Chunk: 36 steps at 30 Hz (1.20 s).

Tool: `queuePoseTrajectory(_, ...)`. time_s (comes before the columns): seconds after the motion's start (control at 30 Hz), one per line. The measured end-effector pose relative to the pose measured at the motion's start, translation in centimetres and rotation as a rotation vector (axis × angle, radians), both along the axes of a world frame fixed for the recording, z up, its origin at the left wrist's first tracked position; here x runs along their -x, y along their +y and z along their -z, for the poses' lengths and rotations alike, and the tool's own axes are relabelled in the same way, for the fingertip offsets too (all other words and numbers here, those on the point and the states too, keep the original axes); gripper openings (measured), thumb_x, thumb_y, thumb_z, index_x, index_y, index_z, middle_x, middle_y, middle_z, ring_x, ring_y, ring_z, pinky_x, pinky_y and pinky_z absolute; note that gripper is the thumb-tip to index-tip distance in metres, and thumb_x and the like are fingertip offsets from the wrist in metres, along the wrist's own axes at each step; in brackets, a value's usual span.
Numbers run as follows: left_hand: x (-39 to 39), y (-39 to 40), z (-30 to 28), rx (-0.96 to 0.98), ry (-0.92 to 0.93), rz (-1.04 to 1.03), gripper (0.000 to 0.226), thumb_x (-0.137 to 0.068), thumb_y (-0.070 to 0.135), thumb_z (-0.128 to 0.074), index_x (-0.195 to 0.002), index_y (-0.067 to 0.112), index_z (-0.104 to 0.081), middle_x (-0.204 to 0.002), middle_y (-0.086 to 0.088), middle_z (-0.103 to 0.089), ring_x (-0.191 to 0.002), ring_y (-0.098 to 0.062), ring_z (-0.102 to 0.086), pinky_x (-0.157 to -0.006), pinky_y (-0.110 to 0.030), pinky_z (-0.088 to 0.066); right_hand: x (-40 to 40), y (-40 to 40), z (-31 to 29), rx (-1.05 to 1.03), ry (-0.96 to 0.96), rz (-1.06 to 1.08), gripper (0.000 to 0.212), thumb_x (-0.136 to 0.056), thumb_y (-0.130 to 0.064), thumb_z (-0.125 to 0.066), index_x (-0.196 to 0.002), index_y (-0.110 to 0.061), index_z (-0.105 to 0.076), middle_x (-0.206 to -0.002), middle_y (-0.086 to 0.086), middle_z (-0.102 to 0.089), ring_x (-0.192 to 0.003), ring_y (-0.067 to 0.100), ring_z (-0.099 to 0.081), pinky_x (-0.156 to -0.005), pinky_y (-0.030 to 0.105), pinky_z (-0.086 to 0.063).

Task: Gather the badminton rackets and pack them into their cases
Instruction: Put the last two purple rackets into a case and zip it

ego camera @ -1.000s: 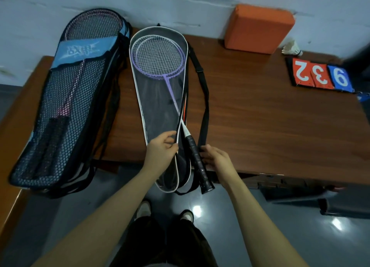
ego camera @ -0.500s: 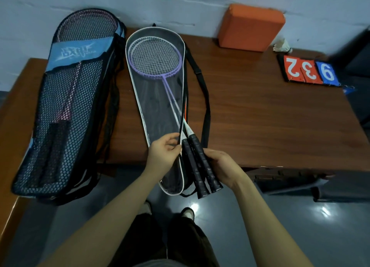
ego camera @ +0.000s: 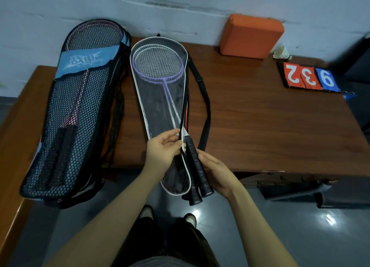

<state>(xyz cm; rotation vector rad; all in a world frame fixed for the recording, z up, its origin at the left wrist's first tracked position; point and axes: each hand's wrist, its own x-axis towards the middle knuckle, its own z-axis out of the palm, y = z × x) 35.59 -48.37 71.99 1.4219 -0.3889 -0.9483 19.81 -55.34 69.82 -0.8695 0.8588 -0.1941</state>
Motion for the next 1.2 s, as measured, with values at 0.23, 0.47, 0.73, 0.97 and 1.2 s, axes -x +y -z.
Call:
queuePoseTrajectory(0.23, 0.7, -1.4, -1.1, -0.009, -0.024, 0.007, 0.028, -0.082, -0.005, -0.062, -0.108, 0.006, -0.064, -0.092, -0.007, -0.064, -0.079, -0.012, -0.065, -0.066, -0.016, -0.054, 0.9, -0.1, -1.1, -0.057, -0.124, 0.11, 0.039, -0.085, -0.016, -0.06, -0.124, -0.012, -0.06, -0.122, 0.015, -0.063, -0.112, 0.028, -0.06, -0.097, 0.039, -0.047)
queuePoseTrajectory(0.47, 1.1, -0.7, -1.4, -0.128, -0.526, 0.206, 0.041, -0.082, 0.015, -0.067, -0.122, 0.018, -0.056, -0.096, 0.001, -0.058, -0.08, -0.004, -0.059, -0.075, -0.012, -0.046, -0.3, -0.1, -1.2, 0.207, 0.016, 0.243, 0.029, -0.062, -0.022, -0.083, -0.087, -0.019, -0.068, -0.068, 0.009, -0.053, -0.066, 0.023, -0.049, -0.069, 0.04, -0.04)
queuePoseTrajectory(0.73, 3.4, 2.8, -1.1, -0.119, -0.696, 0.236, 0.056, -0.08, 0.01, -0.066, -0.131, 0.023, -0.045, -0.088, 0.0, -0.054, -0.07, -0.013, -0.056, -0.067, -0.024, -0.051, -1.8, -0.8, -3.0, 0.417, 0.037, 0.239, 0.004, -0.08, -0.011, -0.07, -0.079, -0.009, -0.067, -0.072, 0.012, -0.058, -0.067, 0.019, -0.054, -0.066, 0.031, -0.046)
queuePoseTrajectory(0.97, 3.4, 2.6, -2.2, -0.062, -0.476, 0.008, 0.032, -0.078, 0.0, -0.067, -0.101, 0.022, -0.061, -0.08, -0.004, -0.063, -0.071, -0.013, -0.062, -0.069, -0.022, -0.053, 1.4, -0.9, -3.0, 0.19, -0.292, 0.015, 0.034, -0.086, -0.023, -0.061, -0.116, -0.007, -0.063, -0.11, 0.017, -0.065, -0.097, 0.029, -0.058, -0.087, 0.043, -0.04)
queuePoseTrajectory(1.2, 4.5, 2.0, -2.3, -0.034, -0.35, -0.071, 0.028, -0.078, 0.002, -0.069, -0.103, 0.012, -0.063, -0.079, -0.007, -0.063, -0.073, -0.017, -0.062, -0.073, -0.023, -0.052, 3.2, -1.4, -3.8, 0.223, -0.384, -0.115, 0.045, -0.075, 0.004, -0.063, -0.118, -0.008, -0.058, -0.099, 0.012, -0.069, -0.094, 0.021, -0.064, -0.082, 0.031, -0.053)
